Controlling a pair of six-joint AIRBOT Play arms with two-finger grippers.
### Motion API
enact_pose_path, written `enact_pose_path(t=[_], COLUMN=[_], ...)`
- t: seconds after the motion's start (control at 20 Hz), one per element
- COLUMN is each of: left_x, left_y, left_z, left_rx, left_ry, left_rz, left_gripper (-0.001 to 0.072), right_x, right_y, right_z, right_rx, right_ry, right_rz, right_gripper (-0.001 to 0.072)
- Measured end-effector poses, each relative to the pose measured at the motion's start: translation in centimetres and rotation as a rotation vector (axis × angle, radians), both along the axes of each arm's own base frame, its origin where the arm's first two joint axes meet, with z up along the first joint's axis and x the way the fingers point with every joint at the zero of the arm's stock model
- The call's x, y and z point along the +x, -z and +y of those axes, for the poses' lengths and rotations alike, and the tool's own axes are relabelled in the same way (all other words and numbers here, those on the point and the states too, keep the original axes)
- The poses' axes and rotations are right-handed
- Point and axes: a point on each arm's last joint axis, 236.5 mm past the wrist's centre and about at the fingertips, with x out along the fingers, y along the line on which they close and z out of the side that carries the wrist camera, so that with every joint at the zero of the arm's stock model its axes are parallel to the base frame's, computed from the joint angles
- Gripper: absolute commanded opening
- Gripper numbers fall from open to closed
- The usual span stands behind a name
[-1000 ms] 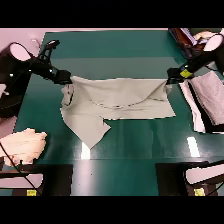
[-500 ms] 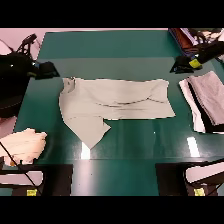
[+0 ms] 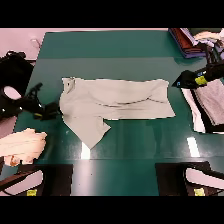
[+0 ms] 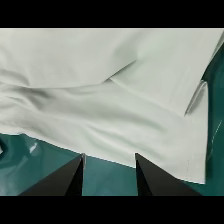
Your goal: Fold the shirts.
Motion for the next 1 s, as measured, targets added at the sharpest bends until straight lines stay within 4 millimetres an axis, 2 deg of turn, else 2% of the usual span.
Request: enact_pose_path(t=[0.15, 0.3, 0.35, 0.4, 0.45, 0.5, 0.6, 0.7, 0.75, 0.8, 0.85, 0.95, 1.0], left_x=[-1.2, -0.9, -0.7, -0.4, -0.2, 0.0, 0.6, 1.5, 1.9, 2.3, 2.7, 3.4, 3.7], left_y=[2.0, 2.5, 2.6, 2.7, 2.9, 3.0, 2.4, 1.3, 0.6, -0.1, -0.8, -1.9, -2.2], left_z=[-1.4, -2.4, -2.8, -3.1, -3.4, -3.7, -4.3, -4.8, -5.0, -5.1, -5.3, -5.5, -5.6], left_rx=[-0.063, -0.107, -0.108, -0.103, -0.096, -0.088, -0.092, -0.097, -0.101, -0.103, -0.106, -0.108, -0.108], left_ry=[-0.041, -0.084, -0.086, -0.085, -0.082, -0.069, -0.056, -0.041, -0.028, -0.015, -0.002, 0.013, 0.018], left_rz=[0.002, -0.028, -0.042, -0.062, -0.074, -0.086, -0.110, -0.140, -0.151, -0.165, -0.181, -0.204, -0.214], left_gripper=[0.0493, 0.0491, 0.0430, 0.0217, 0.0091, 0.0028, 0.0028, 0.0028, 0.0028, 0.0028, 0.0028, 0.0028, 0.0028], right_x=[-0.6, -1.0, -1.0, -1.1, -1.1, -1.2, -1.8, -3.1, -3.9, -4.9, -5.9, -8.1, -9.1], right_y=[0.1, 0.1, 0.1, 0.1, 0.1, 0.2, 0.9, 2.5, 3.7, 5.1, 6.5, 9.5, 11.0], right_z=[0.8, 1.2, 1.3, 1.4, 1.4, 1.3, 0.4, -1.2, -2.4, -3.5, -4.6, -6.5, -6.9], right_rx=[0.000, 0.001, 0.001, 0.002, 0.002, 0.002, 0.004, 0.014, 0.022, 0.034, 0.049, 0.092, 0.120], right_ry=[-0.007, -0.014, -0.014, -0.016, -0.017, -0.014, 0.006, 0.055, 0.095, 0.140, 0.185, 0.279, 0.317], right_rz=[-0.015, -0.021, -0.024, -0.023, -0.023, -0.019, 0.009, 0.067, 0.101, 0.143, 0.184, 0.276, 0.321], right_gripper=[0.0365, 0.0365, 0.0365, 0.0365, 0.0365, 0.0365, 0.0365, 0.0366, 0.0372, 0.0447, 0.0492, 0.0487, 0.0459])
